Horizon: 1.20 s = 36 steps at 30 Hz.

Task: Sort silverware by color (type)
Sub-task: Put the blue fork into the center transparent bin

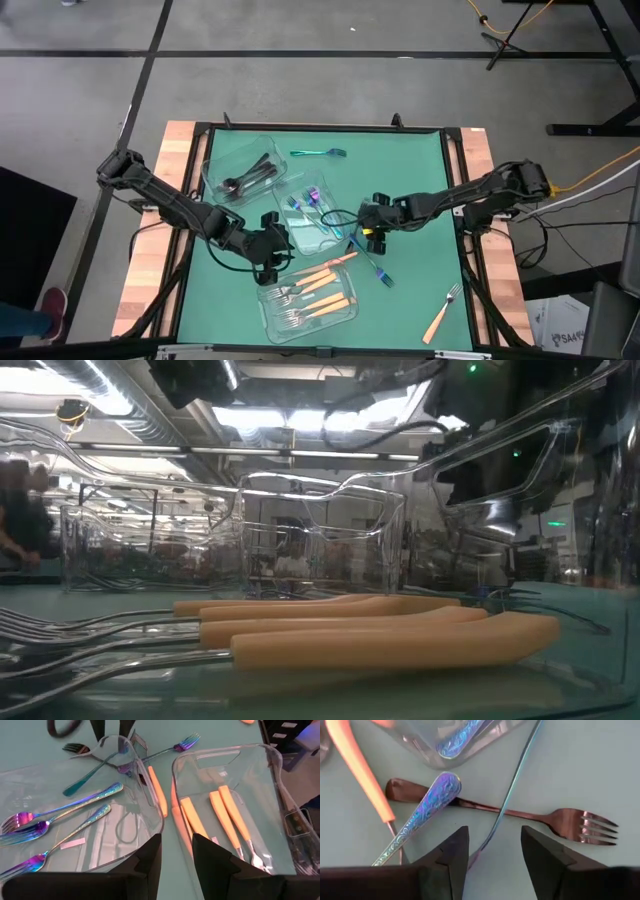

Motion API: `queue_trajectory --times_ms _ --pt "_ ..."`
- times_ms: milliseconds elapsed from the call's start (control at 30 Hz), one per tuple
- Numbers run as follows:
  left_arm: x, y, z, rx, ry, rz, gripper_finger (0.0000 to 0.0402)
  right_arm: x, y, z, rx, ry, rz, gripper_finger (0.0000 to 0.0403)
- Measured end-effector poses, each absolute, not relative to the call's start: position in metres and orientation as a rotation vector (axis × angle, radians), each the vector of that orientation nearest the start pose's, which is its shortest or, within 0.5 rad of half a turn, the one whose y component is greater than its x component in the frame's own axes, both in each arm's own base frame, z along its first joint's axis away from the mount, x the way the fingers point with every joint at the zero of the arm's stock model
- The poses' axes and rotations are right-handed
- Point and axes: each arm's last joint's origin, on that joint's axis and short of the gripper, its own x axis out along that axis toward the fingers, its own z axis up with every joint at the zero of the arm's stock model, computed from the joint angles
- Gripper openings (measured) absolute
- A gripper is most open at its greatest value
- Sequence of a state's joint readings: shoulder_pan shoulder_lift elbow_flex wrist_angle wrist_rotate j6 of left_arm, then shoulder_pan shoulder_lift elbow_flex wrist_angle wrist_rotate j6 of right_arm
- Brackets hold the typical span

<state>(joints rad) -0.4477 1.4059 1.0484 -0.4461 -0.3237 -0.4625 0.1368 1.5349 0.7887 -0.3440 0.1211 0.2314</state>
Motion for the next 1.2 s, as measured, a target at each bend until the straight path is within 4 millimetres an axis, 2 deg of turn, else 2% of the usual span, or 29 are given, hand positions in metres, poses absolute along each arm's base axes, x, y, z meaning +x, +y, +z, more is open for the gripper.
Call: queue_trajectory --times_ms 300,533,933,1200 --pt "0.269 -0.119 0.267 -0.145 0.737 0.051 0.0103 0.279 0.035 0.137 0.080 1.147 -0.136 0.0170" --pt "0.269 -0.119 0.267 -0.145 0.738 0.051 0.0103 0.280 0.035 0.132 0.077 1.162 -0.136 0.0166" --pt "0.269 -0.119 0.267 -0.146 0.738 0.050 0.0103 0.280 0.035 0.132 0.081 1.165 -0.137 0.0063" --pt "0.269 -0.119 0.267 -0.146 0.738 0.050 0.0103 0.280 0.035 0.132 0.110 1.162 -0.161 0.0020"
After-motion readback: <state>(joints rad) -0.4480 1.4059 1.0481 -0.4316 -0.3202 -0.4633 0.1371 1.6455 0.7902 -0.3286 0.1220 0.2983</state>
